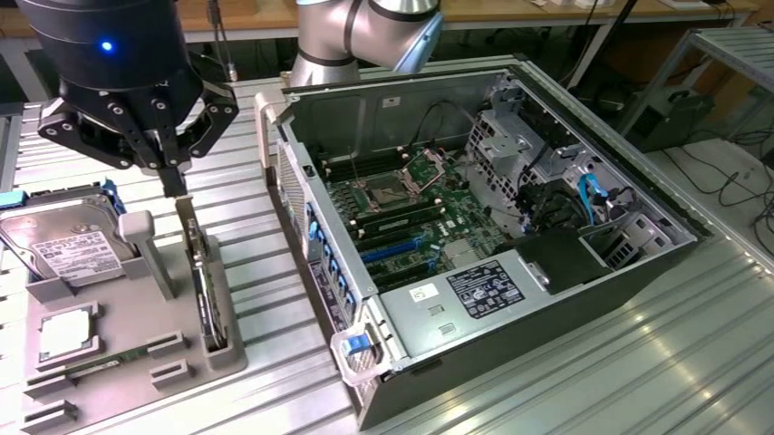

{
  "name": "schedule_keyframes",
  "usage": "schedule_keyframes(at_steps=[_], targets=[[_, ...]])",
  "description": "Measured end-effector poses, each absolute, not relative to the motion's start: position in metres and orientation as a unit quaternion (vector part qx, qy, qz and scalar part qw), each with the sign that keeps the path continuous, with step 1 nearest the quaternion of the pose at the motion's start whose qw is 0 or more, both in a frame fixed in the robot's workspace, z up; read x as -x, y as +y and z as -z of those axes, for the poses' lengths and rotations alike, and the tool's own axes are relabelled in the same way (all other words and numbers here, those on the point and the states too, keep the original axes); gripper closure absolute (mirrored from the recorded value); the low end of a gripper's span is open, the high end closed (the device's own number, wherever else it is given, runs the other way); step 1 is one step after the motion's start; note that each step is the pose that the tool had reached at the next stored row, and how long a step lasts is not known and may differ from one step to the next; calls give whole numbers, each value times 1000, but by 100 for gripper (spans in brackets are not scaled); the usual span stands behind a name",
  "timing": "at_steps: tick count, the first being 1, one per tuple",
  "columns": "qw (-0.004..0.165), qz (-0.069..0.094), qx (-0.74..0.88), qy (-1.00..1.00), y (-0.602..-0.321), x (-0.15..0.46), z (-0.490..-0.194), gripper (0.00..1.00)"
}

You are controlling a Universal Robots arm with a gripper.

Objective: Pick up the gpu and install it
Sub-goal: 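Reach for the gpu, then pick up the gpu and move the gpu toward the slot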

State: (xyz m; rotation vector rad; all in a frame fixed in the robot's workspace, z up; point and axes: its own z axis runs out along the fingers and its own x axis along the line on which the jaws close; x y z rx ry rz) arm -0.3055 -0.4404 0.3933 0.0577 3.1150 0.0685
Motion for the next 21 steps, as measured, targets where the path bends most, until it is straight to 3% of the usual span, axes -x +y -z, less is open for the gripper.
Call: schedule_keyframes(at_steps=[21], targets=[[13, -22, -17, 1000, -443, 314, -393, 89]])
